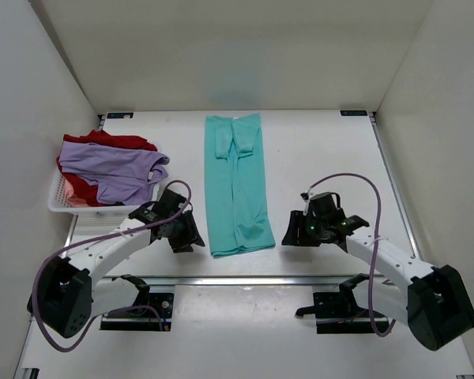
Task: Fold and stack the t-shirts
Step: Grab the bottom of the folded rectangular tshirt with both arms
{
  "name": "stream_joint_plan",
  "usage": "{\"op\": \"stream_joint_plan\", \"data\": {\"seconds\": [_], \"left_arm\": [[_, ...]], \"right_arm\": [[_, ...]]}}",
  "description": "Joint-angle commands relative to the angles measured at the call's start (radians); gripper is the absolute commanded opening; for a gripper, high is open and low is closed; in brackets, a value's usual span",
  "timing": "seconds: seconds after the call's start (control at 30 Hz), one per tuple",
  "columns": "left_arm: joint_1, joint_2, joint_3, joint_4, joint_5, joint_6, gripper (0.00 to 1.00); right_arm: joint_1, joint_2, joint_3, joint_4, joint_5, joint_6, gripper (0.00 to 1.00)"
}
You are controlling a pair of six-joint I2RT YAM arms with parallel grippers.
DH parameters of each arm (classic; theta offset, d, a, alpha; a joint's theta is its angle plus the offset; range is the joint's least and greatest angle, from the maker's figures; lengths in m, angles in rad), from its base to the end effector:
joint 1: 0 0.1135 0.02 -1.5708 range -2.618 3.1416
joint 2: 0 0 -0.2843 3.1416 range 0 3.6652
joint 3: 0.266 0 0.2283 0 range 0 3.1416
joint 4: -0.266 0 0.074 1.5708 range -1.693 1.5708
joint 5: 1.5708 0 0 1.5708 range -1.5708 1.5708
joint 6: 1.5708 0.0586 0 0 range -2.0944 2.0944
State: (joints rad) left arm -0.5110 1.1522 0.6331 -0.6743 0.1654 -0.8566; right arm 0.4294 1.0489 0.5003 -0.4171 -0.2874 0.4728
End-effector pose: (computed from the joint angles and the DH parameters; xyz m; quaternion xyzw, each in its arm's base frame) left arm 0.1471 -0.0935 0.1936 -0.1530 0.9670 -0.1810 0.0937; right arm 0.1491 0.0865 0.1892 -0.0222 0.9454 0.2516 0.2058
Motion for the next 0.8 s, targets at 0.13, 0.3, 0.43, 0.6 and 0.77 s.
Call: {"op": "stream_joint_plan", "data": {"seconds": [0.13,0.3,0.43,0.6,0.77], "left_arm": [[-0.061,0.053,-0.055,0.225,-0.001,-0.088,0.57],[-0.083,0.141,-0.032,0.301,0.002,-0.099,0.59],[-0.098,0.23,0.019,0.309,-0.015,-0.067,0.59],[-0.109,0.28,0.007,0.288,-0.018,-0.053,0.44],[-0.123,0.244,-0.068,0.3,0.019,-0.073,0.0]], "right_arm": [[0.077,0.132,-0.003,0.179,-0.067,0.102,0.48],[0.072,0.216,0.015,0.239,-0.084,0.113,0.49],[0.092,0.301,0.047,0.258,-0.094,0.078,0.52],[0.101,0.396,0.087,0.265,-0.134,0.055,0.4],[0.17,0.389,0.017,0.242,-0.15,0.088,0.0]]}}
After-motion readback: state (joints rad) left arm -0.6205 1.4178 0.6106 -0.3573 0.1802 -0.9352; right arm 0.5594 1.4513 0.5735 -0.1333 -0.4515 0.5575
